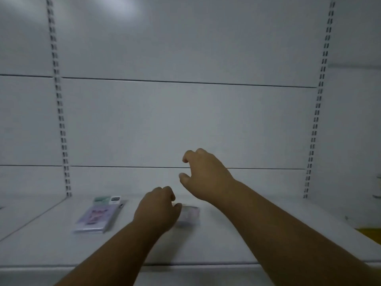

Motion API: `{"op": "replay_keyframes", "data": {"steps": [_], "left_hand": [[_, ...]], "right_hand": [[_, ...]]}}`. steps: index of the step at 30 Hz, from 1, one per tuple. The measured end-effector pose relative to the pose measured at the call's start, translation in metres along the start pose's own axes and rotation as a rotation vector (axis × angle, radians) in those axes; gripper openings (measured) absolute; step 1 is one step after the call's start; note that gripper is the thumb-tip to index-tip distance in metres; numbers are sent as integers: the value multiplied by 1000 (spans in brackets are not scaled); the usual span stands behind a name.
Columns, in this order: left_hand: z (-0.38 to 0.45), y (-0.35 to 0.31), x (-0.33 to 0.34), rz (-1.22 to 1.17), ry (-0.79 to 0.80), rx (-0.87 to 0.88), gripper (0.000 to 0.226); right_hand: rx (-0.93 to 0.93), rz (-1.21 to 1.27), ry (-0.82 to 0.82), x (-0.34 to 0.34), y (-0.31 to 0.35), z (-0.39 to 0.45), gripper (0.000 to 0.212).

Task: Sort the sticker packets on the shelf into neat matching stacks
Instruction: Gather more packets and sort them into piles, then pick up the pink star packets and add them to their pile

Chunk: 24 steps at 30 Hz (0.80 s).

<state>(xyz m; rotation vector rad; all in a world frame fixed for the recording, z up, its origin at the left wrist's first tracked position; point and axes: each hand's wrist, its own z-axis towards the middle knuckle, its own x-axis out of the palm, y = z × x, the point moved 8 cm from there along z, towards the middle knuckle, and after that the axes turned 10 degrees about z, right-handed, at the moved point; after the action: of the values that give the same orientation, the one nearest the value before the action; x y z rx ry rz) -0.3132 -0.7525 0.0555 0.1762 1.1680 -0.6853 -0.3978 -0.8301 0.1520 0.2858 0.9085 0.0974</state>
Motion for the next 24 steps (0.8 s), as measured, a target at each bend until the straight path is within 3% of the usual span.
{"op": "replay_keyframes", "data": {"steps": [6, 13, 18, 24], "left_hand": [[-58, 193, -81, 125, -96, -187, 34], [-143, 398, -161, 245, -105, -350, 34], [-153, 493, -184, 232, -58, -397, 37], [-113, 564, -176, 230, -82, -384, 36]], "right_hand": [[-220, 55, 24, 57, 191, -2, 41], [-305, 178, 79, 140, 388, -3, 42], [-299, 183, 102, 189, 466, 21, 43], [-304, 117, 114, 252, 508, 71, 41]]}}
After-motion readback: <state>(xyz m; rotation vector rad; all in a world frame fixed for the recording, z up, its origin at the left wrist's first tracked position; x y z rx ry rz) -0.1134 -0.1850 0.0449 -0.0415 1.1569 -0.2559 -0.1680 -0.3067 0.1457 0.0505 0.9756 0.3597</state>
